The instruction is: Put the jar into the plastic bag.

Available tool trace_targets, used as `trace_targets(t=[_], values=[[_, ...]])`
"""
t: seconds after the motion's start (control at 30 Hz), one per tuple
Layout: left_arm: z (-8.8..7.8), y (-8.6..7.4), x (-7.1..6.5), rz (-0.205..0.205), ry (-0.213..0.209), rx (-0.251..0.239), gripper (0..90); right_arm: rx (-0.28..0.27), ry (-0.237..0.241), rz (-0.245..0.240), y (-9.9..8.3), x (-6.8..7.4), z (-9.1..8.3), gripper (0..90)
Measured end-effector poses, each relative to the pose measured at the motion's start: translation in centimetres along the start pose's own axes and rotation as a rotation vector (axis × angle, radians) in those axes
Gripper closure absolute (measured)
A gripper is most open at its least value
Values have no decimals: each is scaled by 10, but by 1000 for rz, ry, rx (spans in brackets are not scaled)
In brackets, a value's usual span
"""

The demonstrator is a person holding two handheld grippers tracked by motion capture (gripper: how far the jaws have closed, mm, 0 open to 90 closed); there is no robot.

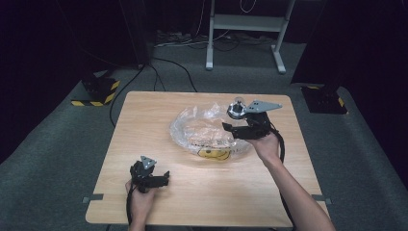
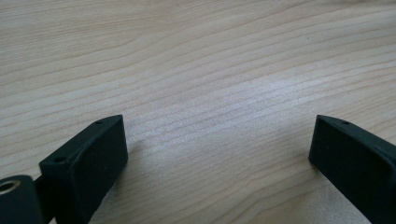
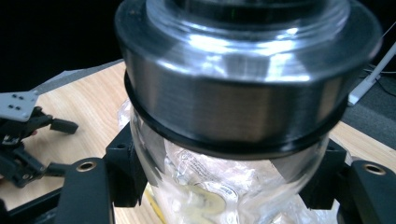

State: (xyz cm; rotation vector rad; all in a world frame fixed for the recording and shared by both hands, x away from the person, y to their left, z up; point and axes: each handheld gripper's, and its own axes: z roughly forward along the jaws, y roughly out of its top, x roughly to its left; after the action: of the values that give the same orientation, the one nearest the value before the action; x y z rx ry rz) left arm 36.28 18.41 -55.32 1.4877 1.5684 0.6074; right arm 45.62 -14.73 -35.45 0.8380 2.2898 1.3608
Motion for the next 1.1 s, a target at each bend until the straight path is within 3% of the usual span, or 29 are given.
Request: trace_targets(t=[0.47, 0.63, 1.1], values=[[0, 0, 0, 2, 0, 2, 47, 18, -34, 17, 7, -9, 32, 321], [0, 0, 0, -1, 1, -2, 49, 30, -40, 43, 4, -13, 45, 321], [0, 0, 0, -2, 2, -3, 49, 60, -69, 55, -6, -18, 69, 321]])
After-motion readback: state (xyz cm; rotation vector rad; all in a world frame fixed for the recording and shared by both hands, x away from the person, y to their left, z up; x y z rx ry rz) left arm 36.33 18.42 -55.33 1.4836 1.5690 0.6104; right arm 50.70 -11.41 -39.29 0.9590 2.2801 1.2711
